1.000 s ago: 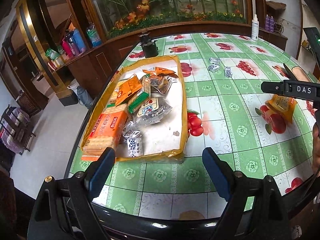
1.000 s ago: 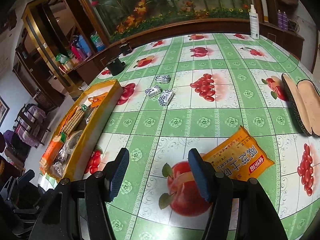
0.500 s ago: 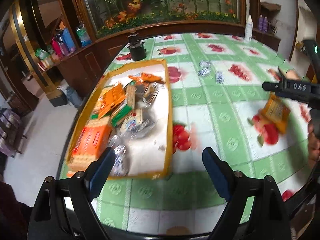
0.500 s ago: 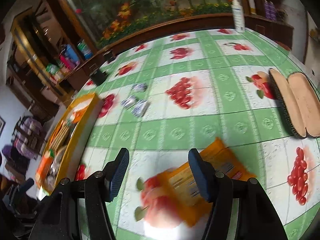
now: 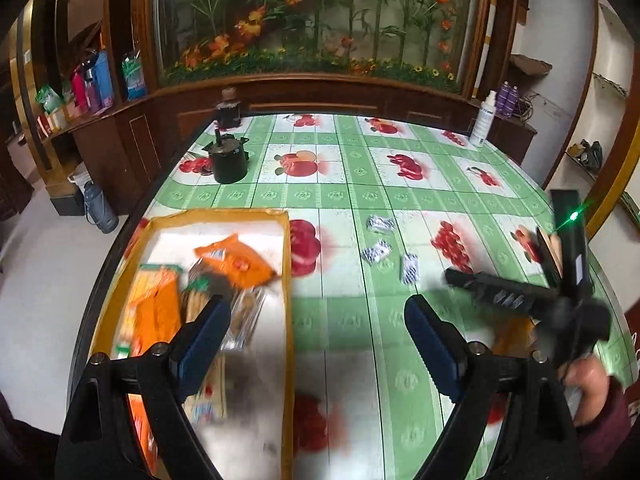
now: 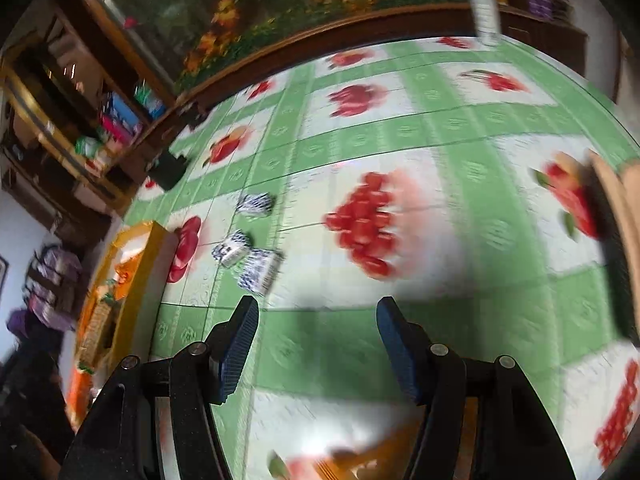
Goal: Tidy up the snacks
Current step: 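Move both open tools back over the remaining candies on the table, then grasp a wrapped candy with right tool while left grasps another candy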
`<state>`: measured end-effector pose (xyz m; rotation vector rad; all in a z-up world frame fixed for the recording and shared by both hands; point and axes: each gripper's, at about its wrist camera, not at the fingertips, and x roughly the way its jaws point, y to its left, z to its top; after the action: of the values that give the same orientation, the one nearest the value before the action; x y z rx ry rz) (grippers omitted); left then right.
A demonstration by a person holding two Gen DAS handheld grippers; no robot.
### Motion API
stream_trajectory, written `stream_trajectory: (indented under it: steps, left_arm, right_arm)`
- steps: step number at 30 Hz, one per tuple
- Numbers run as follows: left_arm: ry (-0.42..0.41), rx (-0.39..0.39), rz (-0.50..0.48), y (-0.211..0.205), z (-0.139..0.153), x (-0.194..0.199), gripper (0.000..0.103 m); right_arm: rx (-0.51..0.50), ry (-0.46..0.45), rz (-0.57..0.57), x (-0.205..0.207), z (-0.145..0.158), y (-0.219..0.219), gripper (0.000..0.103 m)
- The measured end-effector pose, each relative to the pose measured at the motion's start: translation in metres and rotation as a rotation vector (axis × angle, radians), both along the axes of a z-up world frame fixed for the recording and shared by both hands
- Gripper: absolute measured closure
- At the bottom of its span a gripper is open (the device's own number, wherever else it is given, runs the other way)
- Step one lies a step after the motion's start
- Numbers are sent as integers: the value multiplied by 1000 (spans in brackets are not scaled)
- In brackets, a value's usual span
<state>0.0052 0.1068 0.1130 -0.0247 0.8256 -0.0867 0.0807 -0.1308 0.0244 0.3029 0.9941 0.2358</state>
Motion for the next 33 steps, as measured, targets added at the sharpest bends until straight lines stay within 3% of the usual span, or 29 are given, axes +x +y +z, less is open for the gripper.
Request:
stream_trajectory:
  steps: [3, 6, 9, 11, 15, 21, 25, 28, 29, 31, 32, 33]
  left_arm:
    - [32, -48, -13, 0, -6, 27, 15]
    - [60, -18, -20, -4, -16, 45, 15]
    - [71, 12, -50, -14, -26, 59, 15]
    - [81, 25, -68, -21, -31, 67, 15]
    - [88, 79, -133, -41, -44, 80, 15]
    - [90, 225, -234, -75, -67, 99, 15]
    - [96, 241, -271, -84, -80, 110, 15]
    - [112, 274, -290, -93, -90, 115, 15]
    - [125, 281, -296, -95, -93, 117, 18]
    - [159, 252, -314, -97, -98, 119, 73]
    - [166, 225, -313, -96, -97, 120, 84]
    - [175, 223, -295, -95, -97, 120, 84]
  right_arm:
    - [-52, 7, 29, 16, -9, 24, 37]
    - [-146, -29, 39, 23, -12, 43, 38]
    - [-179, -71, 70, 24, -13, 54, 60]
    - [-189, -86, 82, 23, -11, 56, 85]
    - [-249, -85, 56, 16, -5, 46, 88]
    - [-139, -57, -26, 1, -6, -3, 88]
    - [-62, -33, -49, 3, -11, -19, 88]
    - [-58, -45, -45, 3, -10, -17, 88]
    - [-59, -48, -44, 2, -10, -17, 88]
    - [-55, -52, -44, 2, -10, -16, 88]
    - [-54, -54, -46, 1, -9, -17, 88]
    - [-53, -60, -51, 1, -9, -18, 90]
